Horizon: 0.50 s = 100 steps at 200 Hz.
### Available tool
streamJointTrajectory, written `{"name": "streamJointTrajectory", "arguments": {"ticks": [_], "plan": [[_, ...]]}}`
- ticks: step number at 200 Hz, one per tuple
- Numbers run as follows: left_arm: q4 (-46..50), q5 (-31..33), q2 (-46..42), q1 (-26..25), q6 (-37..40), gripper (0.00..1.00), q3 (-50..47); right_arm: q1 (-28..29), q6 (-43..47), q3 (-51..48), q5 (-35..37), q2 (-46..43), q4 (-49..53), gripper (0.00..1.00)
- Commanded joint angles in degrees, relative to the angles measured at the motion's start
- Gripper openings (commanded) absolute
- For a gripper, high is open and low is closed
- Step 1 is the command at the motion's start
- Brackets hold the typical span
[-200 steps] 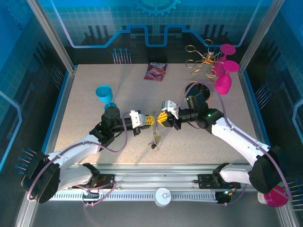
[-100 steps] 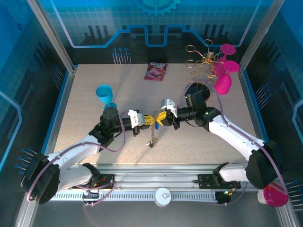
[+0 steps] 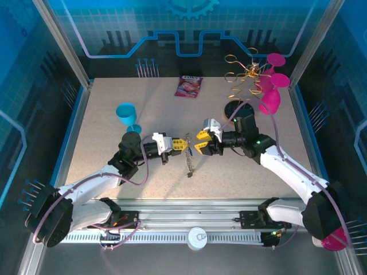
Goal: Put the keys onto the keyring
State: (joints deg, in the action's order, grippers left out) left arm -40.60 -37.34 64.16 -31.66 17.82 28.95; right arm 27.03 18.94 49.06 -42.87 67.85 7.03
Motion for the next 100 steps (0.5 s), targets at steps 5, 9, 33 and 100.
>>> {"name": "streamJointTrajectory", "arguments": {"ticks": [5,9,33,100], "plan": [[-5.8,-0.5,0.6,0.4,-1.7,0.00,-0.3,0.7,3.5,-0.7,1.1,-1.6,3.2,0.42],[-6.1,-0.5,0.6,0.4,-1.8,0.00,-0.3,1.1,4.1,-0.5,1.5,-1.5,3.8,0.42],[-6.8,-0.5,1.1,0.4,-2.3,0.00,-0.1,2.9,4.4,-0.2,2.5,0.0,4.0,0.43],[-8.3,-0.5,1.8,0.4,-3.0,0.00,-0.3,5.7,1.0,-1.5,5.0,2.8,-3.4,0.45]]}}
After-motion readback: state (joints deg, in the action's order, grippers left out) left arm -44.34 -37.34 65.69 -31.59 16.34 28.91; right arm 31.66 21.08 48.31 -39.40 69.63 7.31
